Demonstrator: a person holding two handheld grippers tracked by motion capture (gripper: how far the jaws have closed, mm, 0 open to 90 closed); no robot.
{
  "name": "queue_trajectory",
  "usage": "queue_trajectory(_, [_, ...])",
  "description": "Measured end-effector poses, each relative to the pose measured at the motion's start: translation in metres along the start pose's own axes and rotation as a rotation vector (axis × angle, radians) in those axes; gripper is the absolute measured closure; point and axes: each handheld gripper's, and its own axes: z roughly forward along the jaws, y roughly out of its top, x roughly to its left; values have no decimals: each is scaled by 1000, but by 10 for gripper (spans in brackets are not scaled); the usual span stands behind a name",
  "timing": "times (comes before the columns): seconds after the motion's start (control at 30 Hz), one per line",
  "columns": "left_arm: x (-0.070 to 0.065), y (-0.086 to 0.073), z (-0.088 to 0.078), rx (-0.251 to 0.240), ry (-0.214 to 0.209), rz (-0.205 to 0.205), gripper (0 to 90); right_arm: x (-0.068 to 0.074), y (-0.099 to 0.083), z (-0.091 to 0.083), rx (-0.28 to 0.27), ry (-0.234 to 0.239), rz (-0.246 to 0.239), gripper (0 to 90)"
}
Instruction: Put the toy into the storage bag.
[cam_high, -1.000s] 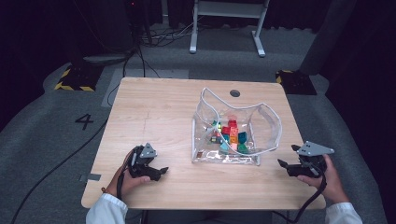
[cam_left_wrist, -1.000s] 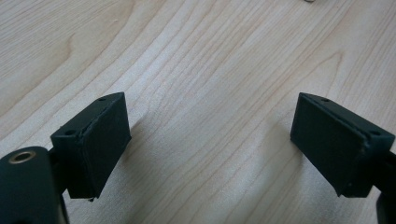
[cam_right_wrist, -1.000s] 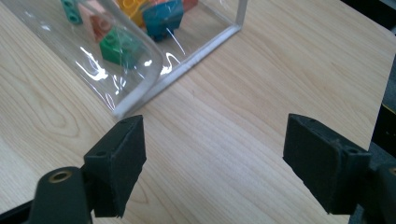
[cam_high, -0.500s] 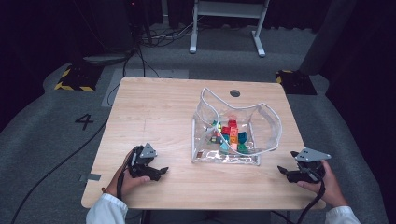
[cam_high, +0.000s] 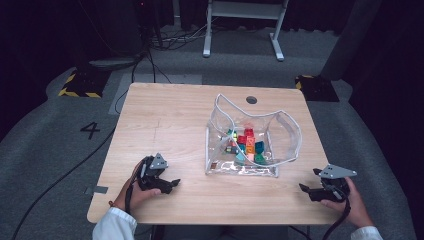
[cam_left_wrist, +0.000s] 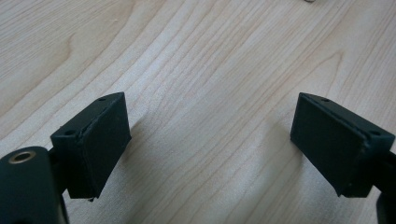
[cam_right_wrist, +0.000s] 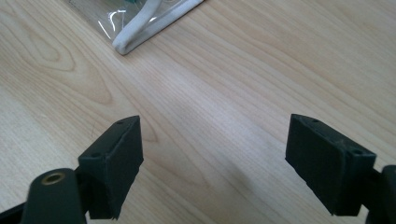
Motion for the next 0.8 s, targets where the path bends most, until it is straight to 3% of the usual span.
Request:
queue_trajectory(0.33, [0,0,1,-3,4,-2,116,-2,-15,3,-6,12,82,178])
queue_trajectory(0.4, [0,0,0,-4,7,-1,116,-1,-18,5,13,10,84,168])
queue_trajectory(0.53, [0,0,1,-4,4,-3,116,-1,-22,6,-3,17,98,165])
queue_trajectory(0.67, [0,1,1,-3,3,-1,115,-3,-28,10,-48,42,157,155])
queue_trajectory(0.8, [0,1,1,-3,3,-1,115,-3,-28,10,-47,40,155,152])
